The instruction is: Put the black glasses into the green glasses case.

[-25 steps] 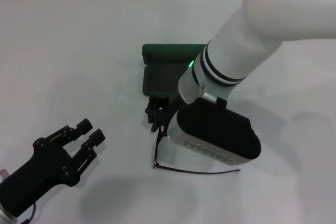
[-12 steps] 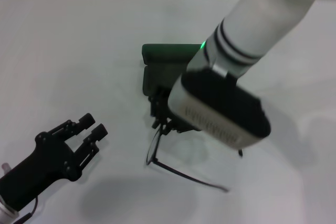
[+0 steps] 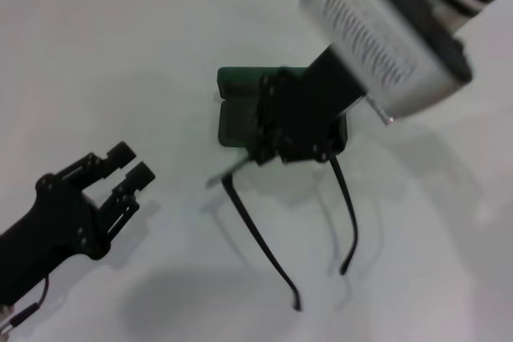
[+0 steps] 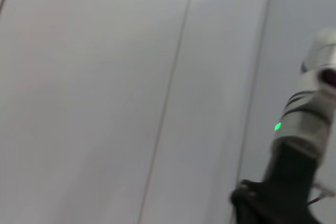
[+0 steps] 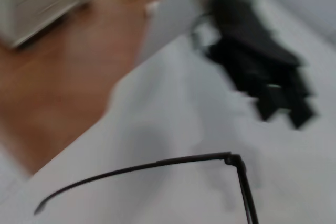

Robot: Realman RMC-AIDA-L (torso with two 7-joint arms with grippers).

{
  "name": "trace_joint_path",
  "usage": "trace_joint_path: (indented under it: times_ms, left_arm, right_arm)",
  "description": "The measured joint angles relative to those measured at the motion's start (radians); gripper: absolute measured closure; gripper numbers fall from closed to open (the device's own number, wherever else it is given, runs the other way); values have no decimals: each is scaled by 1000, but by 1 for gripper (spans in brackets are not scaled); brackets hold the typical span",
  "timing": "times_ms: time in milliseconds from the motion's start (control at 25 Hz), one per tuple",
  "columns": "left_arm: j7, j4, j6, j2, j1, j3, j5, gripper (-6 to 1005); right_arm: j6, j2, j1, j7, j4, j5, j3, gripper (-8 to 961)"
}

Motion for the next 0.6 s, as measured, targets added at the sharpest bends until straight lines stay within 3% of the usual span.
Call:
trace_joint_path:
  times_ms: [240, 360, 600]
  left_arm:
    - [-4, 27, 74, -2, -50, -1, -40, 690]
    - [2, 22, 108, -6, -117, 5, -51, 700]
    - [-42, 23, 190, -7, -275, 51, -60, 896]
  right_arm:
    - [65, 1, -183, 107, -74, 120, 152, 845]
    - [126, -2, -305, 113, -77, 249, 218, 845]
    - [193, -4, -512, 62, -27, 524, 275, 845]
